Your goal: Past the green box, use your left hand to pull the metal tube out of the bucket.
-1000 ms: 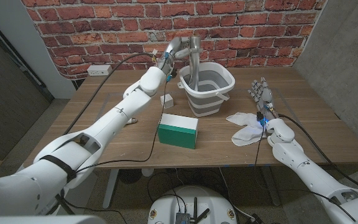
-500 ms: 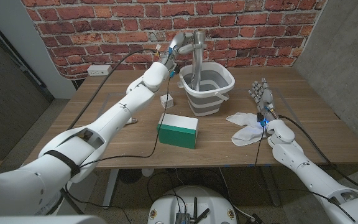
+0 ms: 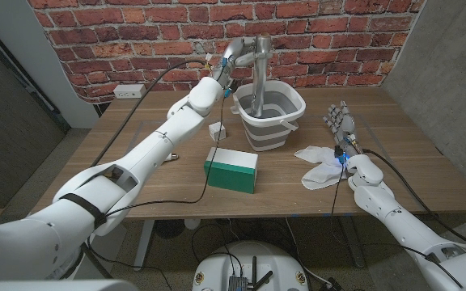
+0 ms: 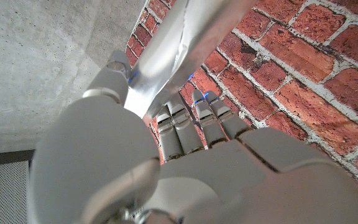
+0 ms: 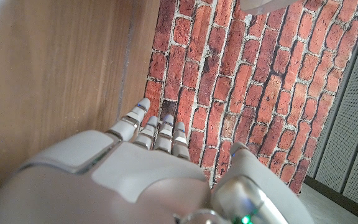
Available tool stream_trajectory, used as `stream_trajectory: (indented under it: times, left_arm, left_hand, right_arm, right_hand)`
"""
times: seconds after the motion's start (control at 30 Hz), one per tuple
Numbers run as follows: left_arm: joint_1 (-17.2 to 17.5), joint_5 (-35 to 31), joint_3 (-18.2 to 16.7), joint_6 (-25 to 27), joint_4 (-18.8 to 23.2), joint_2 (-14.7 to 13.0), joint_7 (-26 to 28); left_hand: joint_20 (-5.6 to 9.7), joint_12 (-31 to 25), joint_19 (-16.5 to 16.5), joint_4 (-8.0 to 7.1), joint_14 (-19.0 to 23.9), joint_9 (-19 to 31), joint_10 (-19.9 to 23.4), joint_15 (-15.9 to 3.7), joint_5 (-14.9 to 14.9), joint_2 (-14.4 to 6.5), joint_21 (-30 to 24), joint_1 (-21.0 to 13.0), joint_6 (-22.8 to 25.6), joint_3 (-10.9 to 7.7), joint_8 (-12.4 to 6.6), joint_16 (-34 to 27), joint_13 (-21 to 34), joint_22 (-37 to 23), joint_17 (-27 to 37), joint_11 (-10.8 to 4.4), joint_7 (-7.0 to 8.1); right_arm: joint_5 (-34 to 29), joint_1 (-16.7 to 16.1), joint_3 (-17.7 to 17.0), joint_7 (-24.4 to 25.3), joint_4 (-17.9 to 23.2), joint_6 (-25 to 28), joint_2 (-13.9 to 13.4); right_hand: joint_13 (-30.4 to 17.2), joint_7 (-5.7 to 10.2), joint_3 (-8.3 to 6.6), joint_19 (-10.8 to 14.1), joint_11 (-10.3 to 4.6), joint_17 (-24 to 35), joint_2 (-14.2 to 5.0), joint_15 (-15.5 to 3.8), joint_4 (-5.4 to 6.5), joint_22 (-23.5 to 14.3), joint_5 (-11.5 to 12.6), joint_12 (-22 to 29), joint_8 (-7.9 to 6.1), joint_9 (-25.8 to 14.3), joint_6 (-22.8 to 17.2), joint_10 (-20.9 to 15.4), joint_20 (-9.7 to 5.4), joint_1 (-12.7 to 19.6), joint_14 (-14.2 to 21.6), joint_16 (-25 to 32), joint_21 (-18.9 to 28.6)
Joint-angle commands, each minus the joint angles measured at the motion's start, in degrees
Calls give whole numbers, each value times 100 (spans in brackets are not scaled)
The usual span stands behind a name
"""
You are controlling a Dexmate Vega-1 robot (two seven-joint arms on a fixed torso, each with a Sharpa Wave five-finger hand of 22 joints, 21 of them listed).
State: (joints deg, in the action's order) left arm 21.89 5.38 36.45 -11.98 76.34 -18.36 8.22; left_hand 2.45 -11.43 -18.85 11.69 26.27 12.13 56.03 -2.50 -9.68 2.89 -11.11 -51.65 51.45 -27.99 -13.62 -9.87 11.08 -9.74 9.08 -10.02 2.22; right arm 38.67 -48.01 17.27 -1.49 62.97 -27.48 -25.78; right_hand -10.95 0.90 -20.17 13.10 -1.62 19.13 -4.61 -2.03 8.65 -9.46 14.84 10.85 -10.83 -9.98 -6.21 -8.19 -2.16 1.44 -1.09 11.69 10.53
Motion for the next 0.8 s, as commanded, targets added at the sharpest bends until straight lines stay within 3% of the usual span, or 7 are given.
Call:
stream_trajectory:
  times: [0.03, 0.8]
  left_arm:
    - [-19, 75, -22, 327, 349, 6, -2]
    - [-78, 48, -54, 1009, 1099, -164, 15]
  left_hand:
    - [204, 6, -41, -452, 48, 34, 261, -732, -41, -1324, -40, 329, 84, -490, -19, 1, 6, -22, 6, -259, -40]
    - [218, -2, -100, -429, 86, 50, 301, -744, -35, -1326, -55, 389, 115, -587, -5, -2, 7, -21, 8, -248, -58]
  right_arm:
    - [23, 46, -1, -55, -88, -54, 33]
    - [33, 140, 13, -131, -200, -105, 82]
  right_hand:
    - [-2, -11, 9, 58, -11, -5, -258, -21, 28, -14, 39, 32, -9, -26, -52, -29, -82, -58, 39, 36, 27]
    - [-1, -22, 15, 62, -18, -22, -260, -19, 32, -14, 42, 31, -14, -26, -71, -31, -84, -60, 35, 40, 27]
